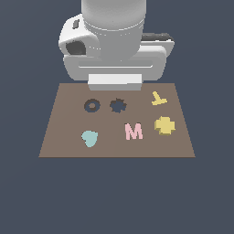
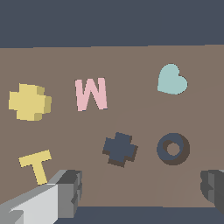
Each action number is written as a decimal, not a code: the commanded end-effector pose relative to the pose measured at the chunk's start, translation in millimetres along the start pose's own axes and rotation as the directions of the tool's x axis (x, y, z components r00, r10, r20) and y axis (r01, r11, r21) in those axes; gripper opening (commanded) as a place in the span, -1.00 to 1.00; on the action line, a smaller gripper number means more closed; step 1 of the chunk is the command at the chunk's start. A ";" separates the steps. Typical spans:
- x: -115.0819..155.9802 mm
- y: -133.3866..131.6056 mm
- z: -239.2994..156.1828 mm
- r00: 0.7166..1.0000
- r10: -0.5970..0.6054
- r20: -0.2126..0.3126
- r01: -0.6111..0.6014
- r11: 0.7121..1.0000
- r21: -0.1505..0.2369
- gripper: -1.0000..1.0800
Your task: Insert a designated object into the corresponding slot on a board.
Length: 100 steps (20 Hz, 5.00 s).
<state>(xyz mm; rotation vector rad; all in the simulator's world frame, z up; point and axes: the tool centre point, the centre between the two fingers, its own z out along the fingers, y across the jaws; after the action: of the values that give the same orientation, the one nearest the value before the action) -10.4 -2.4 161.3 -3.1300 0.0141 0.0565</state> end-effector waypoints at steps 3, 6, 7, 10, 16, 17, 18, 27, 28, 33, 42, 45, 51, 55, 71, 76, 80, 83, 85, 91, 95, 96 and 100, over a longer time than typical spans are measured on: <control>0.3 -1.1 0.7 1.000 0.001 0.000 -0.001 1.000 0.000 0.92; 1.6 -6.7 4.4 1.000 0.005 -0.001 -0.005 1.000 0.000 0.92; 2.4 -9.6 6.4 1.000 0.007 -0.002 -0.007 1.000 0.000 0.92; 5.5 -21.7 14.4 1.000 0.016 -0.005 -0.016 1.000 0.000 0.92; 16.7 -59.4 39.7 0.999 0.043 -0.013 -0.043 0.999 -0.001 0.92; 19.2 -67.0 44.8 0.999 0.048 -0.015 -0.048 0.999 -0.002 0.92; 21.8 -74.7 50.0 0.998 0.054 -0.016 -0.054 0.999 -0.002 0.92; 47.2 -137.3 93.1 0.994 0.100 -0.031 -0.101 0.995 -0.005 0.92; 49.5 -142.0 96.4 0.994 0.104 -0.032 -0.104 0.995 -0.005 0.92; 58.3 -158.5 107.7 0.993 0.117 -0.036 -0.117 0.993 -0.006 0.92; 62.5 -164.1 111.5 0.992 0.122 -0.037 -0.122 0.993 -0.007 0.92; 62.1 -164.0 111.3 0.992 0.121 -0.037 -0.121 0.993 -0.006 0.92; 62.5 -163.4 124.7 0.992 0.121 -0.037 -0.121 0.993 -0.006 0.92; 62.6 -163.1 131.0 0.992 0.121 -0.037 -0.121 0.993 -0.006 0.92; 61.4 -164.2 130.1 0.994 0.107 -0.037 -0.107 0.994 -0.007 -1.00; 57.0 -166.3 130.1 0.998 0.053 -0.037 -0.054 0.999 -0.009 -1.00; 50.7 -168.7 130.1 0.999 -0.019 -0.036 0.019 1.000 -0.011 -1.00; 44.4 -170.7 130.0 0.995 -0.091 -0.036 0.090 0.996 -0.014 -1.00; 39.4 -171.9 130.0 0.989 -0.146 -0.035 0.146 0.989 -0.016 -1.00; 20.6 -173.9 129.9 0.938 -0.344 -0.031 0.344 0.939 -0.023 -1.00; 5.3 -172.7 129.8 0.869 -0.494 -0.027 0.493 0.869 -0.028 -1.00; 1.4 -172.0 129.8 0.847 -0.531 -0.026 0.531 0.847 -0.029 -1.00; -13.9 -167.4 129.7 0.744 -0.668 -0.021 0.667 0.744 -0.033 -1.00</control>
<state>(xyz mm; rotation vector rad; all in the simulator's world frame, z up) -21.7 168.5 33.5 -2.9738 -1.0125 -0.0013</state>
